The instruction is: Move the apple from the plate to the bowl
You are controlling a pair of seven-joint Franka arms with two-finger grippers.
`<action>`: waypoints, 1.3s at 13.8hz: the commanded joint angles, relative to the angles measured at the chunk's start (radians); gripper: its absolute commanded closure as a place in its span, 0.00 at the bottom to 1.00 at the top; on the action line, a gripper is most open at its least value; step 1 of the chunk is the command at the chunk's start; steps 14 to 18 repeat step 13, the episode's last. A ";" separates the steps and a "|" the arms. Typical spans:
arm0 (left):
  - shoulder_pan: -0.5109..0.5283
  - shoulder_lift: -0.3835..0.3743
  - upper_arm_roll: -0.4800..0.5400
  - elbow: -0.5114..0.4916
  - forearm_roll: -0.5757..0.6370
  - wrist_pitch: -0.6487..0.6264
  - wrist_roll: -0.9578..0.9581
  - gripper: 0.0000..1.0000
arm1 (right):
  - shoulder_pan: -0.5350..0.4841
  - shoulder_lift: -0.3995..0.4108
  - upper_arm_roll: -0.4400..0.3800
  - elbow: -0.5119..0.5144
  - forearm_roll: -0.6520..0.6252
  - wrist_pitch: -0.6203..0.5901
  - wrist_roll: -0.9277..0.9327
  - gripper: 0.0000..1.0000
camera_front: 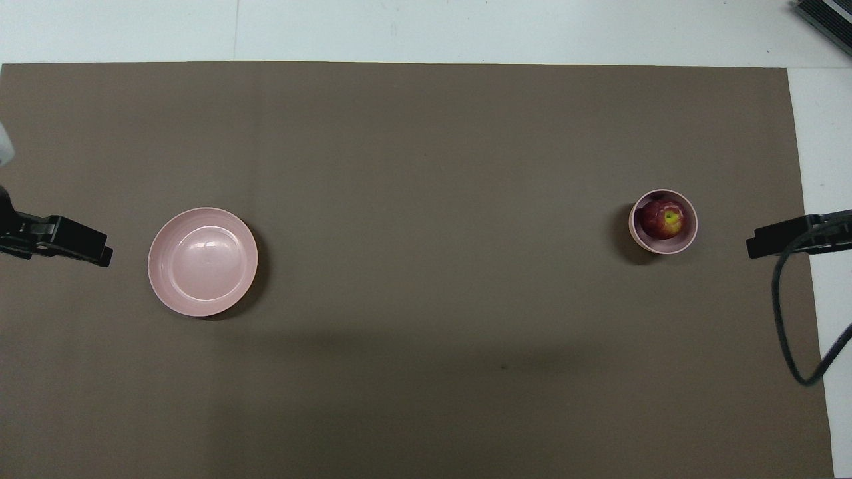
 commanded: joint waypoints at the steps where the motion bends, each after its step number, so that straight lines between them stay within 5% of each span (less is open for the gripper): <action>1: 0.007 -0.016 -0.003 -0.008 0.008 -0.011 0.012 0.00 | -0.011 -0.018 0.003 -0.018 0.008 0.007 -0.025 0.00; 18: 0.007 -0.016 -0.003 -0.008 0.008 -0.011 0.012 0.00 | -0.016 -0.020 0.001 -0.020 -0.039 0.002 -0.029 0.00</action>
